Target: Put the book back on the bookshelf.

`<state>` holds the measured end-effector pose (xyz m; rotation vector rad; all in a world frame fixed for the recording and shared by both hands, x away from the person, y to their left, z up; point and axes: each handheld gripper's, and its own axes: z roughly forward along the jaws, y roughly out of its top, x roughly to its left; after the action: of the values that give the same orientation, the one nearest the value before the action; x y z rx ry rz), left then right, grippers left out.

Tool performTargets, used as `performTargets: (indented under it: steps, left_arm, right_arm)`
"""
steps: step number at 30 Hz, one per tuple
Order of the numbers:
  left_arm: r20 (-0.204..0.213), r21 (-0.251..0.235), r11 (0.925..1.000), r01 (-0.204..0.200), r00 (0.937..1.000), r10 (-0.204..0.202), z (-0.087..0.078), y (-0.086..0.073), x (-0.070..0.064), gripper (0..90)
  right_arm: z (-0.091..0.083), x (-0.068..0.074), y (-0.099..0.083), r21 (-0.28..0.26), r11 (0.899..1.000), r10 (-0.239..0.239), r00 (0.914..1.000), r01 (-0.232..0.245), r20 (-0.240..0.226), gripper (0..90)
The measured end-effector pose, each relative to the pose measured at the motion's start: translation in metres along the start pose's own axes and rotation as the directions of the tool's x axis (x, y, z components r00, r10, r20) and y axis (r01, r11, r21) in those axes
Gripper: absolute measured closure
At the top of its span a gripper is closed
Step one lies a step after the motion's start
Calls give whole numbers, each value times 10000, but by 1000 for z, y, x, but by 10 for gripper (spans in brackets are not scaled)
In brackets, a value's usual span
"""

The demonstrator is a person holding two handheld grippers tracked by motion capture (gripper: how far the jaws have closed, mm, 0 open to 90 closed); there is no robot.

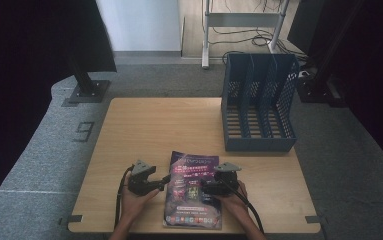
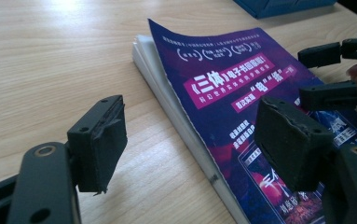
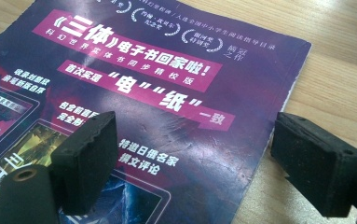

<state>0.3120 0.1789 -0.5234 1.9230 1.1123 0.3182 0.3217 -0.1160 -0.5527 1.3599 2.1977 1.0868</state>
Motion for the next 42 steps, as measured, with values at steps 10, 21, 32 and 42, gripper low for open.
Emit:
performTargets:
  steps: [10, 21, 32, 42]
  left_arm:
    - [-165, 655, 9975, -278, 9994, 289, 31, 8, -3, 261]
    - [37, 1142, 9924, -456, 9990, 454, 44, 4, -10, 257]
    - [15, 1103, 9935, -290, 9996, 290, 47, 3, -11, 258]
    - [63, 1110, 9934, -306, 9995, 301, 49, 3, -15, 265]
  right_arm:
    - [-1, -1, 0, -5, 10000, -54, 10000, 54, -40, 158]
    - [-1, -1, -2, -123, 9999, -31, 10000, 31, -25, 158]
    - [-1, 0, -2, -133, 9999, -17, 10000, 17, 2, 160]
    - [-1, 0, -2, -135, 9999, -14, 10000, 14, 10, 161]
